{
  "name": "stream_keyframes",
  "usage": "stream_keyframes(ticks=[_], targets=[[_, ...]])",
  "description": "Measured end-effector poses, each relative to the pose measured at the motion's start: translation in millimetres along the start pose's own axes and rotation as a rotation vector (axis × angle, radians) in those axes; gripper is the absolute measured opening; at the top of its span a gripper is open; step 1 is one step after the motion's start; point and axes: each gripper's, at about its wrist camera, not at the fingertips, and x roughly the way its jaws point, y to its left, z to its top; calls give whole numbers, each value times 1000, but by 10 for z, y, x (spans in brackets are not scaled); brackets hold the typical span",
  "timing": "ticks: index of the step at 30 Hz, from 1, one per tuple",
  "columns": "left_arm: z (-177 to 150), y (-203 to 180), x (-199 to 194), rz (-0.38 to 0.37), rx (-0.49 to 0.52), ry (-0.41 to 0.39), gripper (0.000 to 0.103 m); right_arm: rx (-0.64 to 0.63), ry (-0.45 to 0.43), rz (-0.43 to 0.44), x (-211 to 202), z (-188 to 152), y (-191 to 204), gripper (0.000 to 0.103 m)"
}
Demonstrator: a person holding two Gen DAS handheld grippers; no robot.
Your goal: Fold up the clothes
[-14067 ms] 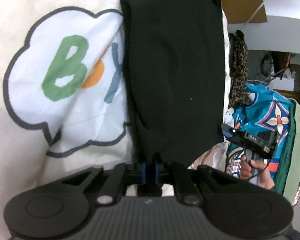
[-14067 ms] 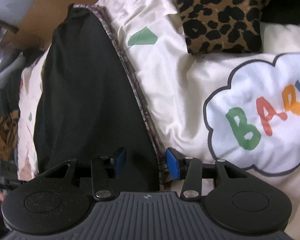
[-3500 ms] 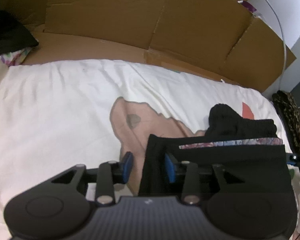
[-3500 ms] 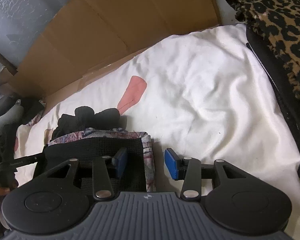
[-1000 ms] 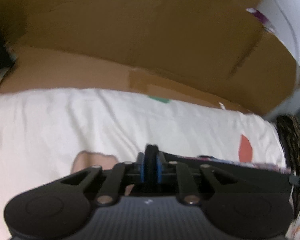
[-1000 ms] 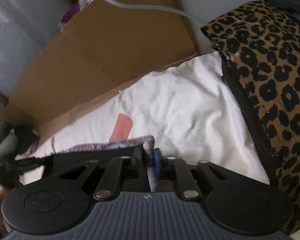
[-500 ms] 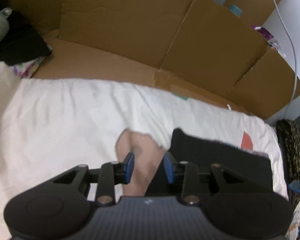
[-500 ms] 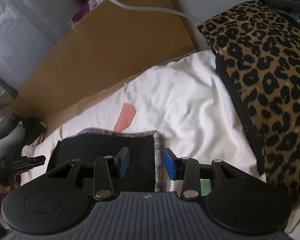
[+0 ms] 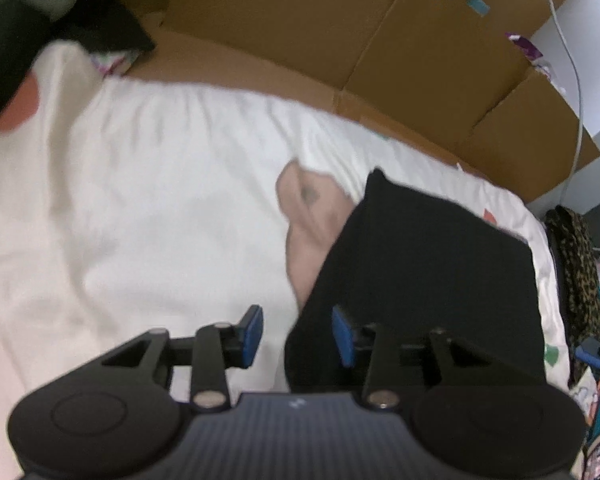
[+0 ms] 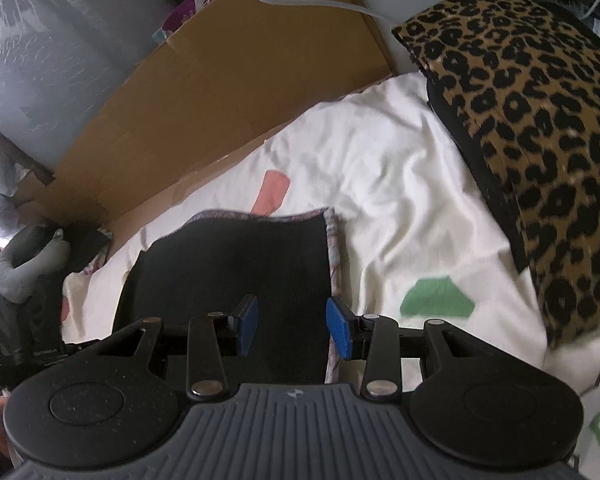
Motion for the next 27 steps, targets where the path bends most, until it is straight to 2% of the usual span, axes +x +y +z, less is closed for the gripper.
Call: stream_keyframes(ticks=[4, 5, 7, 12, 15, 17, 19, 27], targets=[[-88, 34, -11, -28, -13, 14, 45, 5, 22, 7, -54, -183, -16, 49], [-106, 42, -13, -35, -16, 16, 53, 3, 34, 4, -57, -243, -26, 49], [-138, 46, -6, -45, -20, 20, 61, -5, 56, -10, -59, -345, -45, 50], [-212, 8, 59, -73, -9, 42, 60, -9, 87, -30, -103, -572, -110, 52], [-243, -20, 90, -89, 2, 41, 51, -23, 99, -42, -123, -663, -128, 53], [-259, -27, 104, -93, 4, 39, 23, -28, 108, -41, -127, -709, -131, 54], [-251, -1, 114, -92, -4, 37, 7, -32, 116, -38, -126, -749, -126, 55], [-200, 2, 5, -101, 24, 0, 6, -49, 138, -34, -92, -785, -82, 55]])
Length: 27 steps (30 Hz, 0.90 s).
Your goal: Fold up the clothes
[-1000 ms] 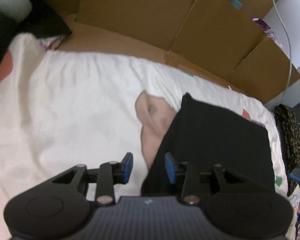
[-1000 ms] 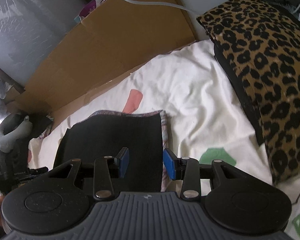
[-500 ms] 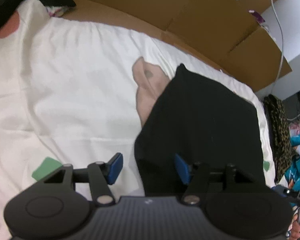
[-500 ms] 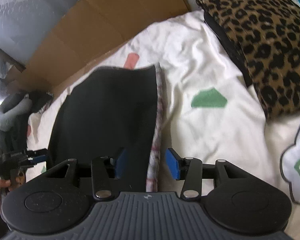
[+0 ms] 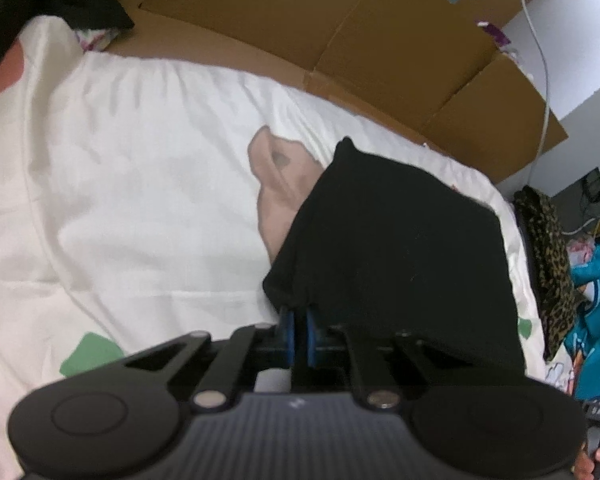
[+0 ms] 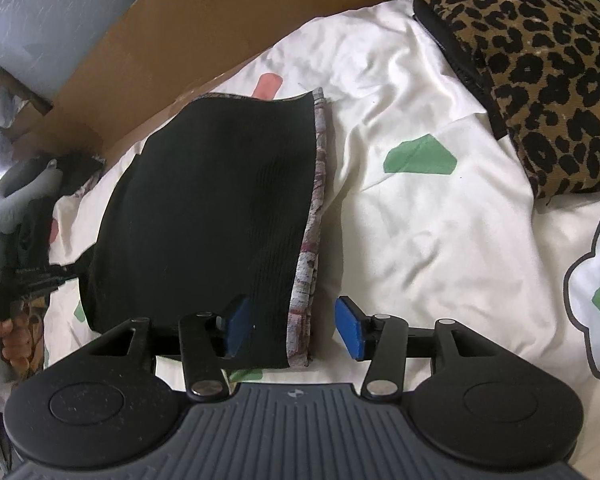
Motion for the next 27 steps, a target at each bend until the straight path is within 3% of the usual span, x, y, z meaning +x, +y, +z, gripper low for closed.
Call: stream_keyframes(ticks=[18, 19, 22, 27], targets=[[33, 103, -48, -12, -24, -2, 6, -38, 41, 58, 120, -113, 90, 55], [37, 118, -57, -11, -29, -4, 6, -45, 43, 59, 142, -118, 97, 54], [50, 161, -90, -8, -38, -12, 6, -42, 56, 43, 195, -112, 76, 33], [66, 239, -127, 9, -64, -14, 6, -51, 50, 24, 188, -92, 51, 32]])
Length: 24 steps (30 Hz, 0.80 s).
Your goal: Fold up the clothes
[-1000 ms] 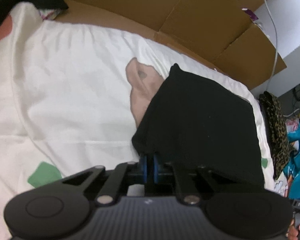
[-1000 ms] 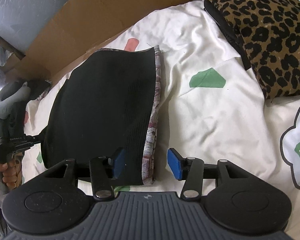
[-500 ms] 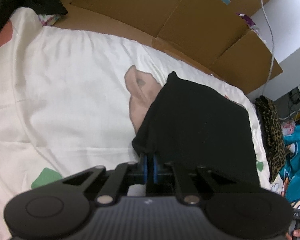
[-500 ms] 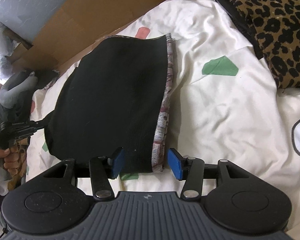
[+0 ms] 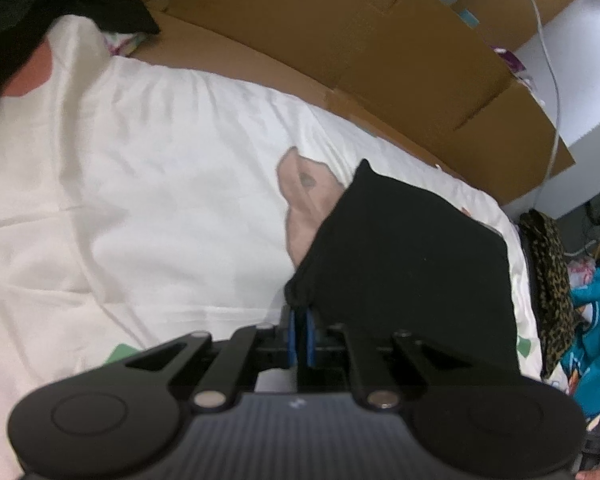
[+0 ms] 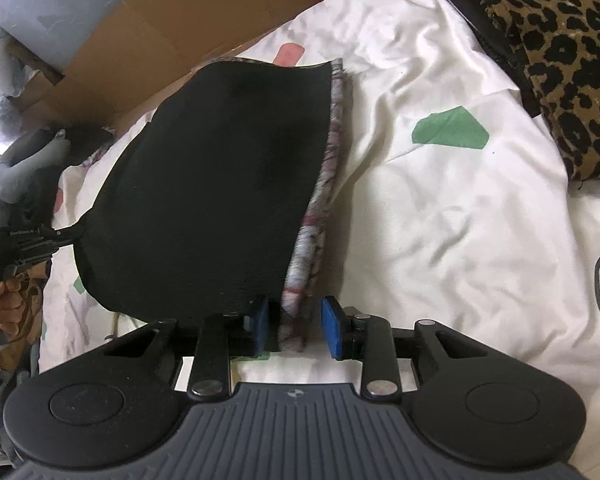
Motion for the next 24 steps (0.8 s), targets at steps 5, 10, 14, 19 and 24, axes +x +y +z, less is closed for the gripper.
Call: stream_keyframes(ticks=[5, 10, 14, 19, 24], targets=[[1, 47, 2, -3, -36, 6, 9, 15, 1, -7, 13, -18, -38, 33], [34, 142, -81, 57, -57, -13, 12, 36, -3, 28, -31, -30, -55, 46], [-27, 225, -161, 72, -68, -8, 15, 51, -4, 38, -45, -49, -66, 46], [-234, 180, -201, 66, -30, 22, 30, 128, -7, 69, -80, -94, -153, 46], [-424, 103, -180, 40, 14, 62, 31, 211, 6, 115, -48, -189, -224, 47]])
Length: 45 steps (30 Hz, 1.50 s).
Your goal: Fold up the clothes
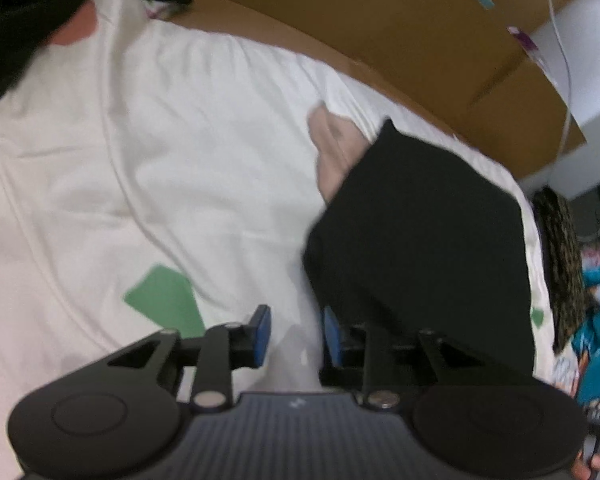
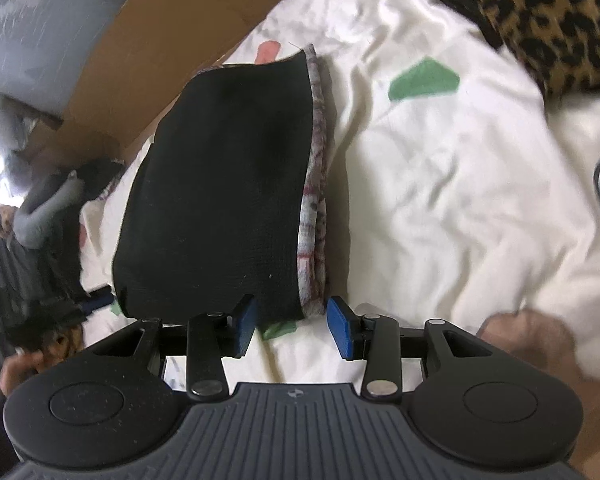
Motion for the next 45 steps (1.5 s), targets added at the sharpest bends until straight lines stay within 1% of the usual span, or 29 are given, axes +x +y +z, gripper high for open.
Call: stream_keyframes(ticks=[2, 3, 5, 8, 12, 18, 19, 20, 21, 22, 23, 24, 25, 26, 28, 33, 34, 36, 38, 39, 40, 41, 42, 45], targets=[[-53, -26, 14, -10, 16, 12, 31, 45, 4, 29, 28, -37, -33, 52], [-73, -33, 19, -17, 18, 15, 32, 68, 5, 43, 49, -54, -50, 52], [-110, -46, 25, -32, 21, 19, 35, 110, 7, 72, 98, -82, -83, 55], [-144, -70, 52, -50, 27, 23, 37, 176, 8, 108, 193, -118, -151, 56], [-179, -90, 107, -66, 38, 37, 37, 247, 9, 130, 322, -150, -233, 56], [-196, -117, 203, -73, 59, 54, 36, 339, -18, 170, 449, -165, -321, 55], [-198, -121, 206, -78, 63, 53, 36, 348, -23, 176, 465, -160, -325, 55], [-199, -124, 207, -86, 70, 53, 30, 351, -22, 177, 475, -153, -325, 54], [-199, -128, 207, -94, 78, 53, 25, 353, -22, 179, 485, -145, -325, 52], [-201, -131, 201, -96, 88, 49, 19, 346, -24, 177, 490, -135, -317, 41], [-203, -131, 194, -94, 96, 44, 18, 336, -28, 166, 487, -131, -308, 34], [-204, -129, 188, -90, 103, 38, 16, 334, -34, 167, 481, -124, -313, 30], [-203, -119, 179, -90, 105, 33, 13, 333, -39, 168, 475, -116, -317, 23], [-201, -106, 170, -90, 106, 29, 12, 332, -47, 169, 461, -107, -321, 19], [-191, -85, 139, -88, 107, 18, 11, 327, -62, 173, 434, -77, -299, 17], [-147, -74, 71, -61, 136, -4, 11, 315, -94, 191, 358, -20, -238, 16], [-134, -67, 63, -50, 140, -9, 10, 312, -91, 188, 365, -18, -234, 18], [-122, -26, 41, -57, 138, 3, 10, 320, -76, 176, 398, -34, -254, 22], [-112, -5, 41, -82, 135, 21, 13, 344, -62, 188, 444, -62, -278, 47], [-124, -15, 46, -89, 143, 26, 13, 347, -60, 192, 438, -82, -292, 52], [-139, -28, 52, -95, 153, 31, 17, 347, -57, 195, 431, -94, -313, 55], [-163, -50, 71, -98, 168, 38, 22, 349, -51, 199, 454, -98, -308, 56], [-189, -76, 93, -100, 184, 47, 24, 356, -47, 198, 477, -97, -311, 56], [-270, -166, 173, -83, 247, 60, 25, 389, -58, 194, 535, -87, -340, 55]])
